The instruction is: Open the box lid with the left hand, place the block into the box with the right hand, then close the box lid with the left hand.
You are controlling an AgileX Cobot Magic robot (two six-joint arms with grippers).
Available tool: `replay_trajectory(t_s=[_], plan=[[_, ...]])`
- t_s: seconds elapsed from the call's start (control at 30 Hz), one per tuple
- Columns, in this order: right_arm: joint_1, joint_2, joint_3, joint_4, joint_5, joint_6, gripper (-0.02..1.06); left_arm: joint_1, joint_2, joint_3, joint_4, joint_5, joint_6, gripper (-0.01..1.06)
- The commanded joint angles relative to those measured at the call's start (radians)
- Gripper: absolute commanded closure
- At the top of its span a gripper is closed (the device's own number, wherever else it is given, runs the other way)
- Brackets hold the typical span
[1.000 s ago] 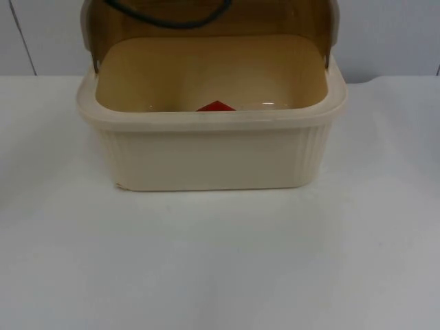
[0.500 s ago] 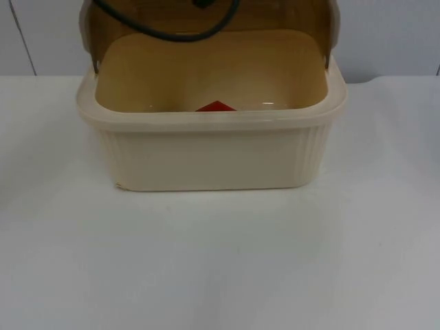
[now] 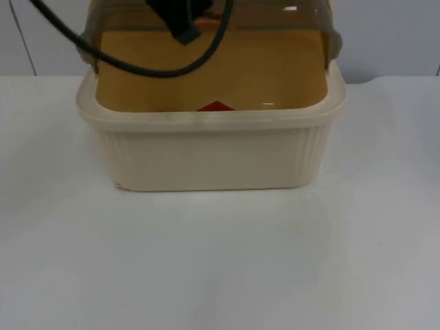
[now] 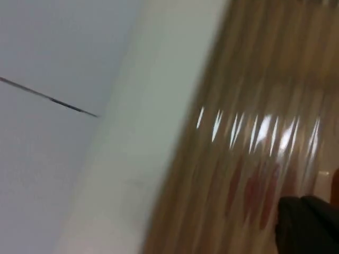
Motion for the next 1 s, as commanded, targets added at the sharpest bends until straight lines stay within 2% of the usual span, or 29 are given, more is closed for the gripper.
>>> replay_trajectory(t_s=[0.0,0.13,0.23,0.3,0.33,0.47,0.53,0.6,0.63,0.73,0.87,0.97], plan=[[-0.004,-0.013,0.004,0.004,-0.002,0.003,0.0,-0.001,-0.008,0.051,0.012,0.012,-0.018,1.05],[-0.004,-0.013,0.004,0.022,-0.002,0.003,0.0,-0.006,-0.05,0.14,0.01,-0.037,-0.023,1.05],[-0.004,-0.013,0.004,0.024,0.001,0.003,0.0,-0.029,-0.086,0.256,0.005,-0.122,-0.041,1.05],[-0.004,-0.013,0.004,0.024,0.004,0.003,0.0,-0.034,-0.09,0.274,0.005,-0.139,-0.045,1.05],[-0.004,-0.013,0.004,0.024,0.006,0.003,0.0,-0.048,-0.101,0.326,0.005,-0.189,-0.053,1.05],[-0.004,-0.013,0.004,0.024,0.018,0.003,0.0,-0.077,-0.133,0.38,0.005,-0.209,-0.078,1.05],[-0.004,-0.013,0.004,0.024,0.025,0.003,0.0,-0.088,-0.166,0.387,0.005,-0.2,-0.153,1.05],[-0.004,-0.013,0.004,0.024,0.031,0.003,0.0,-0.089,-0.218,0.389,0.005,-0.187,-0.284,1.05],[-0.004,-0.013,0.004,0.024,0.031,0.003,0.0,-0.089,-0.218,0.389,0.005,-0.187,-0.284,1.05],[-0.004,-0.013,0.004,0.024,0.033,0.003,0.0,-0.08,-0.295,0.389,0.01,-0.174,-0.47,1.05],[-0.004,-0.013,0.004,0.024,0.033,0.003,0.0,-0.038,-0.365,0.389,0.003,-0.192,-0.591,1.05],[-0.004,-0.013,0.004,0.026,0.031,0.003,0.0,0.034,-0.422,0.389,0.003,-0.216,-0.704,1.05]])
